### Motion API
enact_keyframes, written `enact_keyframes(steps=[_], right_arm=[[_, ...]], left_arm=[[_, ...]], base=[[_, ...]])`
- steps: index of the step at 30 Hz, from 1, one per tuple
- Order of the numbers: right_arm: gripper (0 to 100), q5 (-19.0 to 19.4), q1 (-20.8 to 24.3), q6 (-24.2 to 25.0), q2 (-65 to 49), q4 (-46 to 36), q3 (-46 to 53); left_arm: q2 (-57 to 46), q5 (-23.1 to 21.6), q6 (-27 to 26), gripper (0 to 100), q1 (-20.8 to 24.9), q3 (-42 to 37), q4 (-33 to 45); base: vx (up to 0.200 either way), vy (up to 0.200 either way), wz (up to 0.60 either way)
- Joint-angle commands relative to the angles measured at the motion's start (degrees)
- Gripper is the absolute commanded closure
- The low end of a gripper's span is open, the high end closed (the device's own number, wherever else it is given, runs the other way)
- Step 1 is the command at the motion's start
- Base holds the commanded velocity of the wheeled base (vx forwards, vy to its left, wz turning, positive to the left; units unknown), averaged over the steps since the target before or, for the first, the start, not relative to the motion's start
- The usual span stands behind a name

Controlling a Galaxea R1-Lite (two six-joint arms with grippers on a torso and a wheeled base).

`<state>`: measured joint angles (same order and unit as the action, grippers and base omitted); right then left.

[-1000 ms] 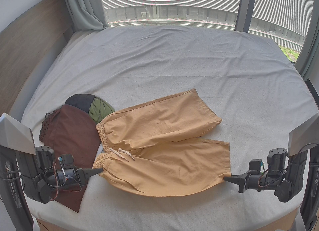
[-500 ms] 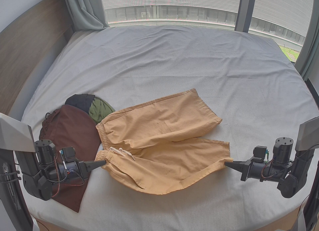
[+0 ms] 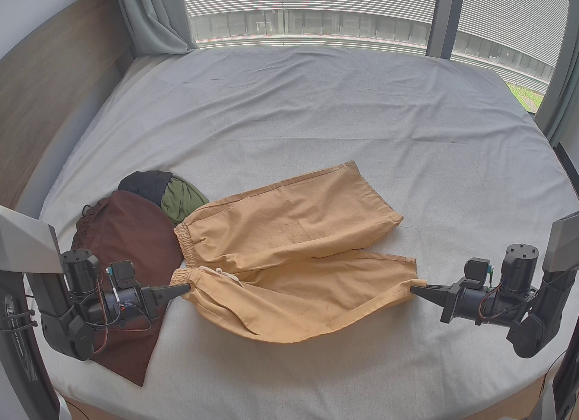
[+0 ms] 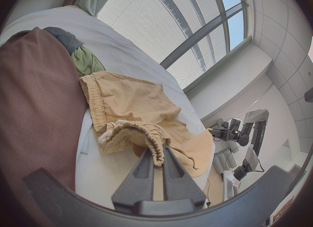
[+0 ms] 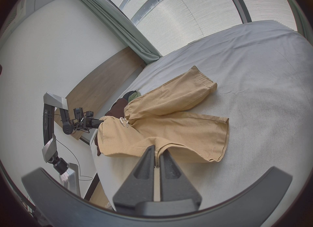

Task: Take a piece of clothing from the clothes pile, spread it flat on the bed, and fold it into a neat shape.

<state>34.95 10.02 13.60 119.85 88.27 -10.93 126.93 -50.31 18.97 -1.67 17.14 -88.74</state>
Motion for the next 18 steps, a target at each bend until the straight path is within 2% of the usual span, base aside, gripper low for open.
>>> enact_keyframes(steps=[1, 8, 18], right_arm=[[100, 0.0, 0.0, 0.7, -1.8, 0.0, -0.5], [100, -0.3, 0.1, 3.3, -4.2, 0.0, -2.3], [100, -0.6, -0.4, 4.2, -4.3, 0.0, -5.0]], left_arm=[[0.1, 0.0, 0.1, 100, -0.5, 0.9, 0.0], [-0.4, 0.5, 0.5, 100, -0.8, 1.2, 0.0], [-2.1, 0.7, 1.8, 100, -1.9, 1.3, 0.0]], base=[[0.0, 0.0, 0.0], [0.0, 0.0, 0.0], [0.0, 0.0, 0.0]])
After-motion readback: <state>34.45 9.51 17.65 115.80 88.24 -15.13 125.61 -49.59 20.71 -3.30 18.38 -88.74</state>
